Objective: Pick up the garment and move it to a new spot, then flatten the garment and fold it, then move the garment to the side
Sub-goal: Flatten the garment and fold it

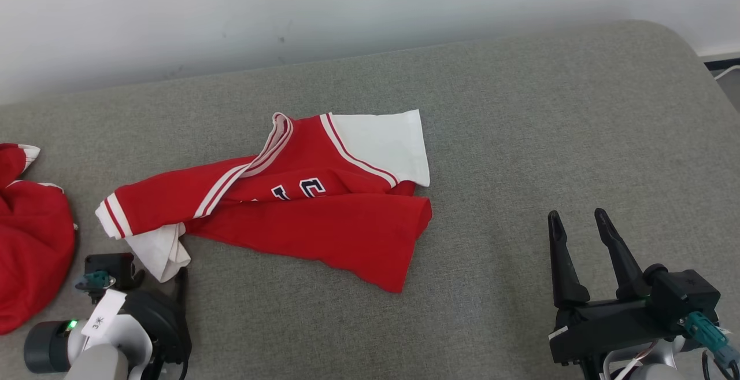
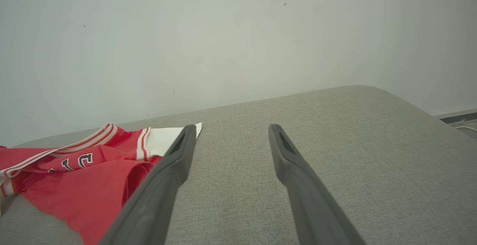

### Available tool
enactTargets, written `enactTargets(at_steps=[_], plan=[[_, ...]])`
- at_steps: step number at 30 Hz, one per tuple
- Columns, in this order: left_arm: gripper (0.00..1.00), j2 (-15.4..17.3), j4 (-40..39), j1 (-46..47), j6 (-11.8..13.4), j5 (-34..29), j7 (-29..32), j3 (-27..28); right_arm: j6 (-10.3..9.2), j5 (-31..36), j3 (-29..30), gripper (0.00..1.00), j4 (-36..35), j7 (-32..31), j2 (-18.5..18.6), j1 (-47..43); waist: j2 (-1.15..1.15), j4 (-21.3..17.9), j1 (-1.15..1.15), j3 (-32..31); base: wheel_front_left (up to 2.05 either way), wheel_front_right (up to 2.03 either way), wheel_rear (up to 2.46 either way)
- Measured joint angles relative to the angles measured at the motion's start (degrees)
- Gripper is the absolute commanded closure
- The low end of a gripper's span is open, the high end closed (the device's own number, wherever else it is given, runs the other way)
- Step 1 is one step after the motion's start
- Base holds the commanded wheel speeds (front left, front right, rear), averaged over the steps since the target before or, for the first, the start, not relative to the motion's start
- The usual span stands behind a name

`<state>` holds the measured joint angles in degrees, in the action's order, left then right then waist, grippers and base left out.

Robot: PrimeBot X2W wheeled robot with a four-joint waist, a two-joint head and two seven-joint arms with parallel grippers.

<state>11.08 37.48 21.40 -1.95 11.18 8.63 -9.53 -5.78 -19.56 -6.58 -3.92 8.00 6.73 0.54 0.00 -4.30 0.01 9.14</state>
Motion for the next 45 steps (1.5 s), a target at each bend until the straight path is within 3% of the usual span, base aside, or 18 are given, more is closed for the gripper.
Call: enactTargets(at_steps=[10, 24, 25, 26, 27, 45], plan=[[0.00, -0.4, 4.1, 2.7, 3.0, -0.2, -0.6, 1.3, 0.00, 0.0, -0.7, 0.00, 0.0, -0.9, 0.0, 0.0, 0.00, 1.0, 0.00, -0.3, 0.00, 0.00, 0.00], [0.00, -3.4, 6.3, 6.1, 1.9, 1.3, -3.4, 1.4, 0.00, 0.3, -2.1, 0.00, 0.1, -1.6, -0.1, 0.0, 0.00, 2.1, -0.01, -0.4, 0.00, 0.00, 0.00], [0.23, -3.1, 6.6, 6.2, 2.0, 1.3, -3.7, 1.5, 0.01, 0.3, -2.2, 0.00, 0.2, -1.9, -0.1, 0.0, 0.00, 2.2, -0.01, -0.4, 0.00, 0.00, 0.00], [0.92, -2.6, 7.0, 6.2, 2.0, 1.1, -3.7, 1.5, 0.01, 0.4, -2.4, 0.00, 0.2, -2.0, -0.1, 0.1, 0.00, 2.2, 0.00, -0.4, 0.00, 0.00, 0.00], [1.00, -2.2, 7.5, 6.2, 2.2, 0.9, -3.7, 1.5, 0.08, 0.4, -2.5, 0.00, 0.2, -2.0, -0.1, 0.1, 0.00, 2.3, -0.01, -0.4, 0.00, 0.00, 0.00], [1.00, -4.4, 11.3, 8.9, 1.9, 0.3, -4.7, -0.6, 5.37, 2.1, -14.7, 0.00, 12.4, -14.6, -1.6, 6.1, 0.00, 4.0, -0.01, 0.1, 0.00, 0.00, 0.00]])
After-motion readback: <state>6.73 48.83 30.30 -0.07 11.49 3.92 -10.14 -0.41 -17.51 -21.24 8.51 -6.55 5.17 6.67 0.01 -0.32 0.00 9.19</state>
